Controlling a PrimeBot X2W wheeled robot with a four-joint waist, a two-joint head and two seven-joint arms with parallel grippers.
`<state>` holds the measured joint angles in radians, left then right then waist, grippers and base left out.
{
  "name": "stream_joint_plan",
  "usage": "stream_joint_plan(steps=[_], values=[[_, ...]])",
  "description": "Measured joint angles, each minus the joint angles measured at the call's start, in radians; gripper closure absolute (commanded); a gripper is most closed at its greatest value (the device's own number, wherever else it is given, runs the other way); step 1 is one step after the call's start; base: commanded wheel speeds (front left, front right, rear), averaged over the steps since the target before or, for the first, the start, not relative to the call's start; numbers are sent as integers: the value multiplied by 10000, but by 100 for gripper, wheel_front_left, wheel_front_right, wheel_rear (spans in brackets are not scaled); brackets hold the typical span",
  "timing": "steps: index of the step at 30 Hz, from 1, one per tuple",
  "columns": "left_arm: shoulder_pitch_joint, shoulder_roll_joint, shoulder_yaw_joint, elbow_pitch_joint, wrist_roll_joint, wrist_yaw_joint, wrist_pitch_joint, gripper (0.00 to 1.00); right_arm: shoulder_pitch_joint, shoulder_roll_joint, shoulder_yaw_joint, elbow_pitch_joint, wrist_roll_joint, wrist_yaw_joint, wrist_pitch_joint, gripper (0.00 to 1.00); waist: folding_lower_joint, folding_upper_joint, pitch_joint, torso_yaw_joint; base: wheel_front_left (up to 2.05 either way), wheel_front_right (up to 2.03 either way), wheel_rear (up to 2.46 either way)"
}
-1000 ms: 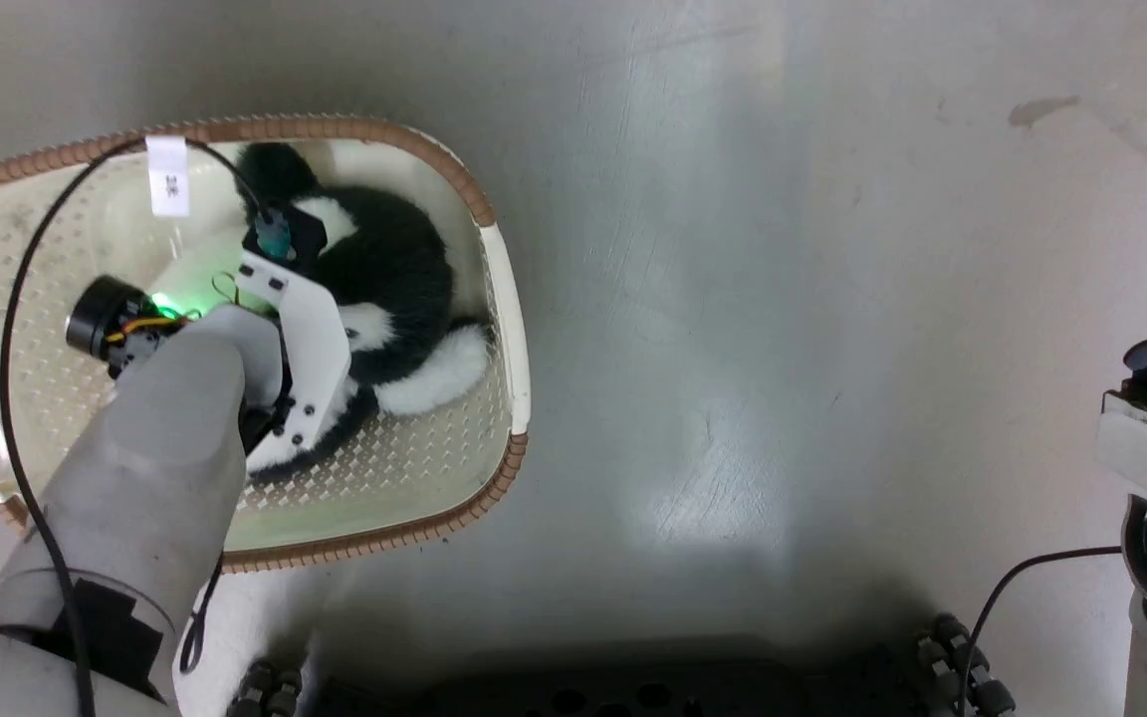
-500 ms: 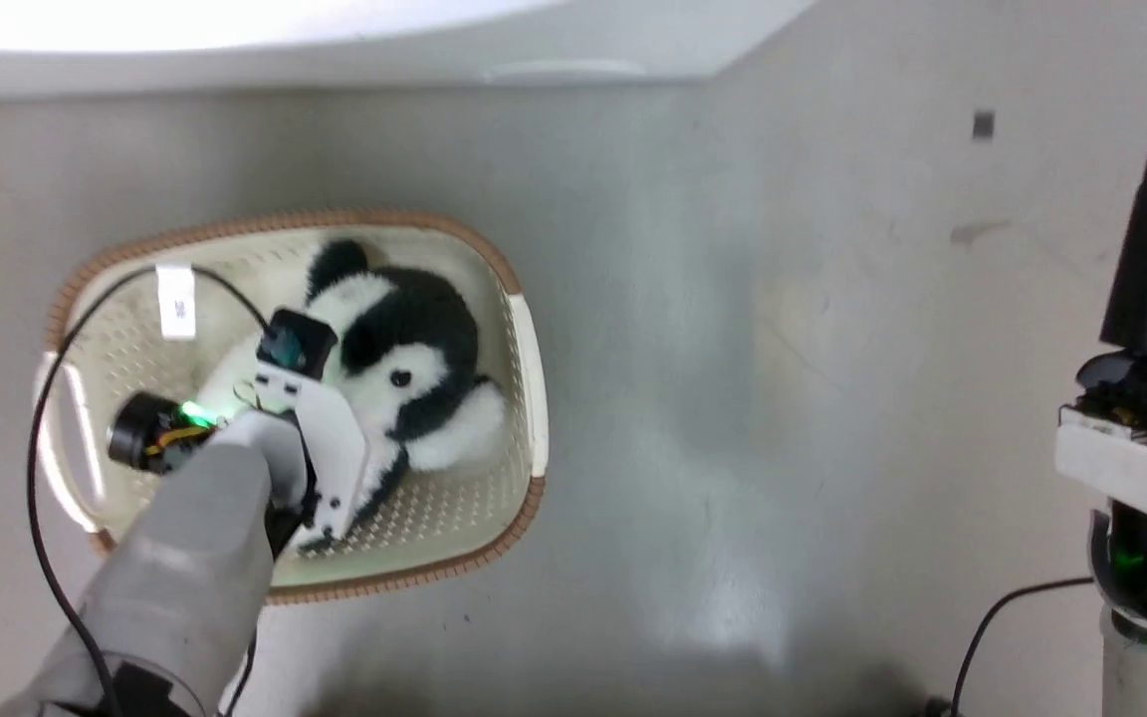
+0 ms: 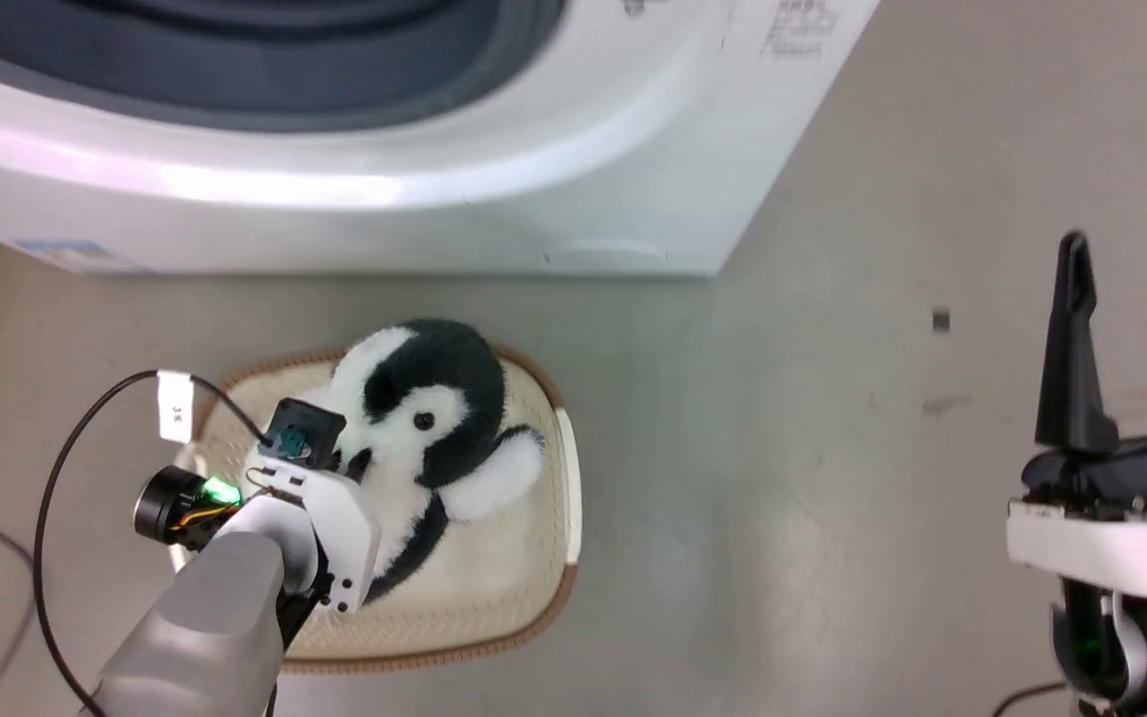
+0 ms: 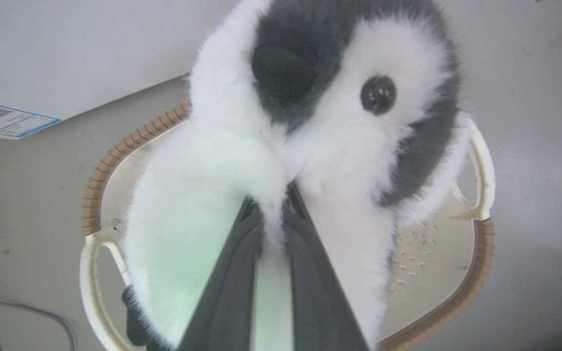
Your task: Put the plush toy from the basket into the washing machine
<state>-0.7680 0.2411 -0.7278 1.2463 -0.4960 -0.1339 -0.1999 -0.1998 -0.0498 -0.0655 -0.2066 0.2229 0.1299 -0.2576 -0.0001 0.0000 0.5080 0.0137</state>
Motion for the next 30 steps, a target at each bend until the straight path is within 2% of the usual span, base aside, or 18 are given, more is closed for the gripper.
stream_joint_plan(steps=[4, 10, 17, 24, 30], values=[[167, 52, 58, -213, -81, 96, -349, 100, 394, 0, -31, 71, 67, 0, 0, 0, 0, 0, -834, 127, 0, 0, 0], [410, 288, 205, -1068, -69, 543, -491, 100, 903, 0, -38, 186, 142, 2, 0, 0, -1, 0, -1927, 298, 0, 0, 0], [893, 761, 660, -3179, 199, 1329, -550, 100, 1348, 0, -4, 244, 265, 0, 0, 0, -1, 0, -2809, 417, 0, 0, 0], [1003, 1131, 1342, -4876, 278, 1971, -556, 100, 1403, 0, 79, 228, 336, 2, 0, 0, -1, 0, -2868, 342, 0, 0, 0], [677, 1312, 2159, -5503, 161, 2343, -562, 100, 1216, 2, 159, 111, 337, 2, 0, 0, 0, 0, -2349, 104, 0, 0, 0]])
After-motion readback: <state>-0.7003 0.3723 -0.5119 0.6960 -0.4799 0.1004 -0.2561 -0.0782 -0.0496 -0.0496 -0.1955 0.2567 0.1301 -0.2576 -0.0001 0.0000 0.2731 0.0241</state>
